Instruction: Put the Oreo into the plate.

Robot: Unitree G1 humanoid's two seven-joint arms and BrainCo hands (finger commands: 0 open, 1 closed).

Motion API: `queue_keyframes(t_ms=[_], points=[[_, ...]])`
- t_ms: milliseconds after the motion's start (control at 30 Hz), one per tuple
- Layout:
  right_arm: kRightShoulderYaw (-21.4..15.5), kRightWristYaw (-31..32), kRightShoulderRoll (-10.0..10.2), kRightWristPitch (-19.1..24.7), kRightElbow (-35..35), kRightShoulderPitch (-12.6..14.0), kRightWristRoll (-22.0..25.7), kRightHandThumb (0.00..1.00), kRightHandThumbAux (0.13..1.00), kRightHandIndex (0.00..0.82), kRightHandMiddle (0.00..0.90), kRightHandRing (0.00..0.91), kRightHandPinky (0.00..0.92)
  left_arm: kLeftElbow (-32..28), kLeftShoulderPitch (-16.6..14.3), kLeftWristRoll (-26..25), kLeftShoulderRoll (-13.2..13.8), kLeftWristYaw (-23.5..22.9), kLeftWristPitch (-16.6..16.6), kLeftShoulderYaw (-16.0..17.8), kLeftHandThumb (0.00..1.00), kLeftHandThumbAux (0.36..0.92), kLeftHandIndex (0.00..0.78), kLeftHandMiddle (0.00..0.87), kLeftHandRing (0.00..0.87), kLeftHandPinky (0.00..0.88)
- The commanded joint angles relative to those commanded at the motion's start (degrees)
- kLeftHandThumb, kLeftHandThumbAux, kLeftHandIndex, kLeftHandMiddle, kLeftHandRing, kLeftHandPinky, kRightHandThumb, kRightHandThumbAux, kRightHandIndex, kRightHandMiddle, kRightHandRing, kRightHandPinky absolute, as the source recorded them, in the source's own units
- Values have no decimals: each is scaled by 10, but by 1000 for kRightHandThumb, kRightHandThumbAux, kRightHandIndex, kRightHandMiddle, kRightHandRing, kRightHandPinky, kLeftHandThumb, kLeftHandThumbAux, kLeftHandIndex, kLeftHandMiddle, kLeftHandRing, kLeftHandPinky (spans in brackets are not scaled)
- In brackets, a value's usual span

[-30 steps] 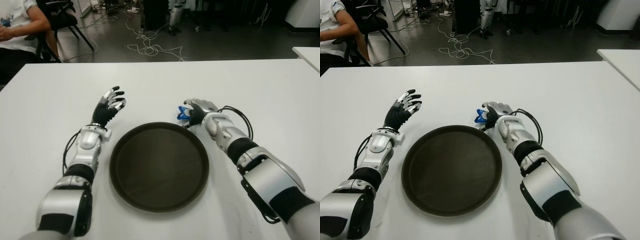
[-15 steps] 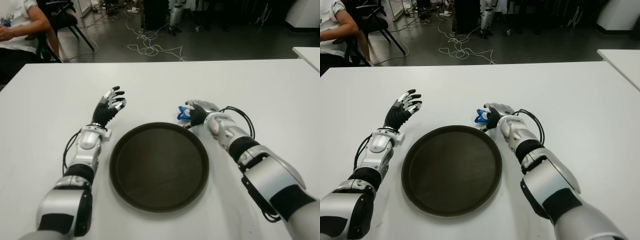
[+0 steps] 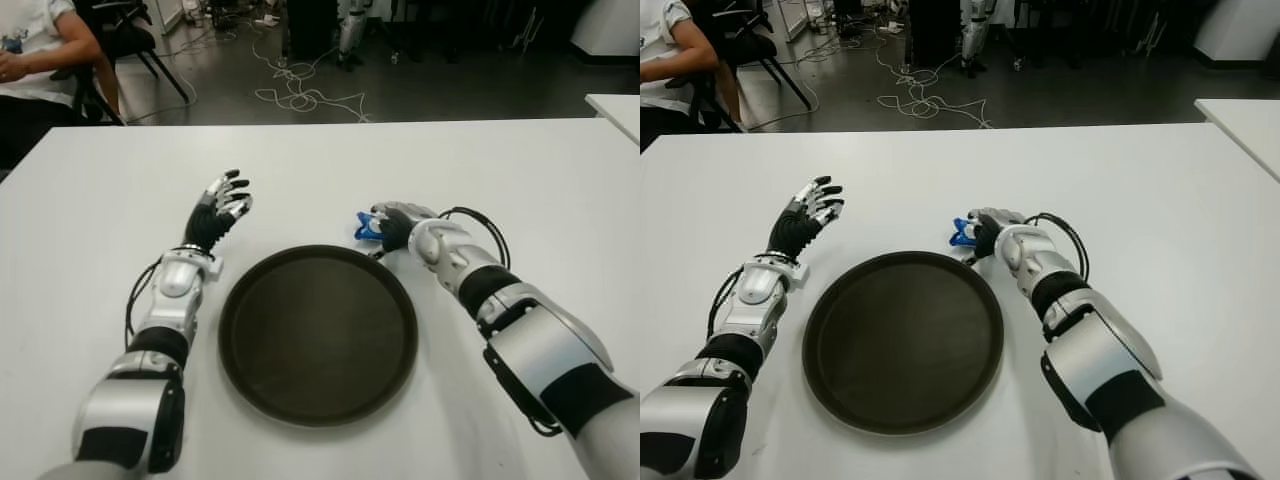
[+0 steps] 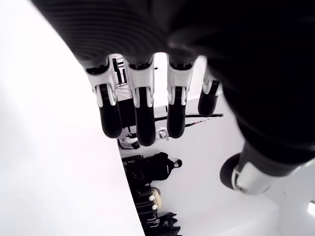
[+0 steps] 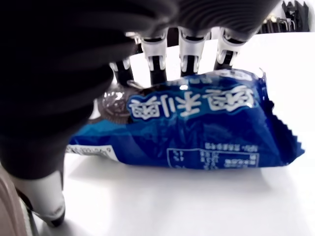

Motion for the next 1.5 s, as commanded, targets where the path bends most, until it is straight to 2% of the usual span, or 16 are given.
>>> queue_keyframes(t_ms=[267, 533, 600, 667, 767, 867, 933, 1133, 1167, 1267, 1367, 1500], points=[[2, 10, -11, -19, 9, 5, 0, 0, 754, 87, 111, 91, 61, -5, 4, -1, -1, 1, -1, 1, 100, 644, 98, 193, 190, 209], [21, 6, -17, -37, 10, 4, -17, 0, 737, 138, 144, 128, 110, -7, 5, 5, 2, 4, -1, -3, 78, 625, 107, 197, 193, 210], [28, -3, -18, -36, 10, 3, -22, 49, 730, 168, 157, 144, 126, -8, 5, 5, 2, 3, -1, -4, 77, 625, 106, 196, 192, 212], [35, -17, -18, -34, 10, 3, -26, 164, 708, 205, 175, 166, 152, -8, 5, 4, 1, 2, -1, -4, 78, 629, 106, 197, 194, 217], [43, -44, -18, -32, 9, 2, -32, 514, 717, 343, 247, 242, 236, -9, 5, 1, 0, -1, 0, -4, 78, 622, 103, 193, 193, 213], [48, -77, -17, -29, 7, 3, -34, 636, 715, 395, 289, 269, 211, -10, 4, 0, -1, -1, 2, -4, 75, 606, 100, 190, 192, 208], [48, -95, -16, -29, 6, 3, -33, 668, 714, 409, 308, 276, 207, -10, 4, 0, -2, 0, 3, -4, 75, 603, 100, 191, 193, 210], [36, -127, -13, -38, 4, 4, -21, 703, 711, 424, 380, 322, 297, -8, 3, 0, -3, 0, 7, -4, 85, 593, 101, 192, 194, 211], [34, -129, -13, -39, 4, 5, -20, 753, 699, 444, 397, 324, 290, -9, 2, 0, -4, 0, 8, -4, 85, 593, 102, 192, 193, 211], [25, -135, -13, -46, 3, 6, -13, 814, 683, 468, 423, 318, 254, -10, 3, 1, -3, 0, 8, -5, 82, 598, 106, 196, 195, 216], [17, -138, -13, -52, 2, 8, -9, 836, 677, 471, 438, 357, 379, -11, 5, 1, -4, 2, 5, -5, 86, 608, 109, 200, 196, 217], [10, -143, -12, -54, 2, 9, -7, 845, 674, 472, 444, 395, 437, -13, 6, 1, -5, 4, 4, -4, 84, 598, 108, 199, 196, 209]])
